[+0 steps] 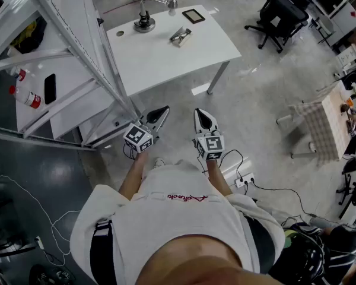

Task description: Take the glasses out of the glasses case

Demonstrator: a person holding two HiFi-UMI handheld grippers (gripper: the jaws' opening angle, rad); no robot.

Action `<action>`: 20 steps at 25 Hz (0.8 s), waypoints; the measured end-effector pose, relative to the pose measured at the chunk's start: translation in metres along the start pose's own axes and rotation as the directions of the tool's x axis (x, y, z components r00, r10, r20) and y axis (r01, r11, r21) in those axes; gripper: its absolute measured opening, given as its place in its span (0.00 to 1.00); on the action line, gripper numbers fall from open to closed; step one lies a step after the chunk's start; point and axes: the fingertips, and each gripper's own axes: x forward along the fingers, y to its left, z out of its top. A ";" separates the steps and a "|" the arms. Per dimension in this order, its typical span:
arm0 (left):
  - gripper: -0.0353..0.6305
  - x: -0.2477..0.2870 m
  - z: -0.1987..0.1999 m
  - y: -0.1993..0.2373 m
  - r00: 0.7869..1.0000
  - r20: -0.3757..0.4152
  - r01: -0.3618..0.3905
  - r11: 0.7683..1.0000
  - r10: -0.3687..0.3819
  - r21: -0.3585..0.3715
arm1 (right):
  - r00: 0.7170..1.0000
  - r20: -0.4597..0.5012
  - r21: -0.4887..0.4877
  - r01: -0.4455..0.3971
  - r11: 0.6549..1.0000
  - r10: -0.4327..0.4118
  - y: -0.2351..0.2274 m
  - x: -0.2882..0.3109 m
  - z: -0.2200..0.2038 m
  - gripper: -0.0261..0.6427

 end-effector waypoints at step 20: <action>0.04 0.004 -0.017 -0.026 0.998 -0.046 -0.031 0.999 0.031 0.007 | 0.999 0.007 -0.008 -0.033 0.999 0.033 -0.023 -0.023 -0.005 0.04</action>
